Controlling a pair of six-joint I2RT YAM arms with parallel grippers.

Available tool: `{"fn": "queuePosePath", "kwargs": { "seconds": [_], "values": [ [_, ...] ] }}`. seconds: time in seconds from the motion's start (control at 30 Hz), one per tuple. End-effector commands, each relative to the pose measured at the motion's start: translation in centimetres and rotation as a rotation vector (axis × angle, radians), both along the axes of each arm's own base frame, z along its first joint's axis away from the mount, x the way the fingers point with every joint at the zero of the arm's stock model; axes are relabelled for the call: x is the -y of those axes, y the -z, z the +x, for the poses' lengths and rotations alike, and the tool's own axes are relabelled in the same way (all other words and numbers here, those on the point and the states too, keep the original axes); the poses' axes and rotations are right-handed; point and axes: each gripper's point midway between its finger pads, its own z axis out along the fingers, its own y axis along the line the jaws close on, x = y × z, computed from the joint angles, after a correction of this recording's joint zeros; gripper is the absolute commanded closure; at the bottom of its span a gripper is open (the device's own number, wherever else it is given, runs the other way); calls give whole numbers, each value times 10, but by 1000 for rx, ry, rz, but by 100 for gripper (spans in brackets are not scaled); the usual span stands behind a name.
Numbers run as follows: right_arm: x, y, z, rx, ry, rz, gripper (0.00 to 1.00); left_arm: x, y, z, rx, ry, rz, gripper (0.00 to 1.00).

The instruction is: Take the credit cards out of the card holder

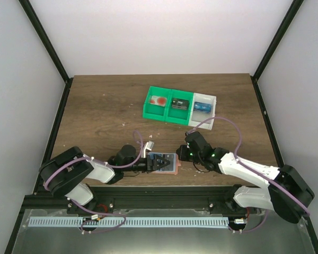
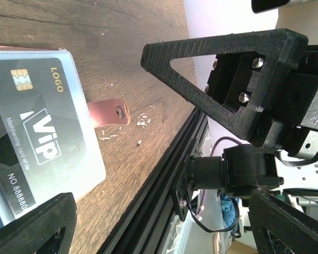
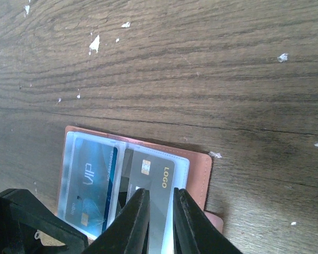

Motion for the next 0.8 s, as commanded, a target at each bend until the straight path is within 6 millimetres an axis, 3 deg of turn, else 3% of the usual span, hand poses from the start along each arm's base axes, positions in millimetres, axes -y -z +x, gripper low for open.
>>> {"fn": "queuePosePath", "kwargs": {
  "seconds": [0.0, 0.33, 0.77],
  "values": [
    [-2, 0, -2, 3, -20, 21, 85, -6, 0, 3, 43, -35, 13, 10],
    [-26, 12, -14, -83, -102, 117, 84, -24, 11, 18, 39, -98, 64, 10],
    [-22, 43, -23, -178, -99, 62, 84, -19, 23, 22, 13, -75, 67, 10]
  ]
}}
